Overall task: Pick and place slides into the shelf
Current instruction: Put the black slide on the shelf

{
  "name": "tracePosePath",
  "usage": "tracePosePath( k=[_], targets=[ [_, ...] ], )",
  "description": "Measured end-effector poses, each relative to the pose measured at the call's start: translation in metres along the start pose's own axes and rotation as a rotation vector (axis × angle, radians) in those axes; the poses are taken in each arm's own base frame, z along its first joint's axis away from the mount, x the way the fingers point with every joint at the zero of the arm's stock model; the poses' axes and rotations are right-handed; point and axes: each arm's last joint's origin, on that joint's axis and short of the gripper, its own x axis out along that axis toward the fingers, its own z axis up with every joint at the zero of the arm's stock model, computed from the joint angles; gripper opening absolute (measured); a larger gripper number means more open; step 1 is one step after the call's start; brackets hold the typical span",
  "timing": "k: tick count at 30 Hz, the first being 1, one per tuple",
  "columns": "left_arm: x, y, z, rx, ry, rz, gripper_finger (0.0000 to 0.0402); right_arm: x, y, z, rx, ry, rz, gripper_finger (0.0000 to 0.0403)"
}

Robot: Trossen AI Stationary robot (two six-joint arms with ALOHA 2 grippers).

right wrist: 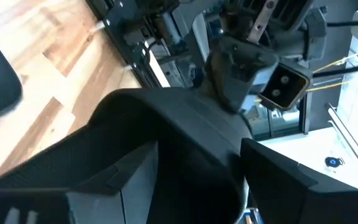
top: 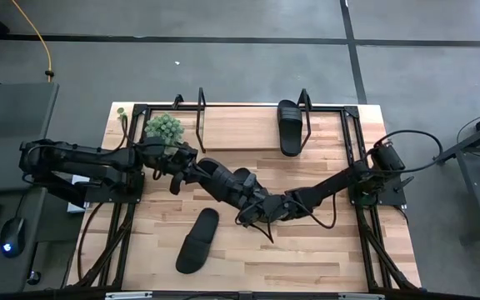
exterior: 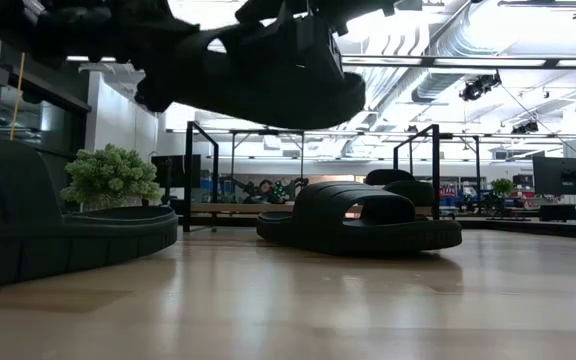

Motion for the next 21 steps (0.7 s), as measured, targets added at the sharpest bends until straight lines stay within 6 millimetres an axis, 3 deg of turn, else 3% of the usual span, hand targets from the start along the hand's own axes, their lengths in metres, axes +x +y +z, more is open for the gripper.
tracePosePath(
  k=[6,13,21],
  targets=[
    [0.006,-0.015,0.001,0.046,-0.01,0.021,0.0001,0.0,0.0,0.001,0.028,-0.012,0.001,0.022],
    [0.012,-0.017,0.001,0.055,-0.007,0.071,0.0001,0.0,-0.003,0.001,0.053,0.004,-0.029,0.0216],
    [0.023,-0.014,0.002,0.048,0.03,0.077,0.0001,0.002,-0.005,0.0,0.119,0.001,-0.038,0.0151]
  ],
)
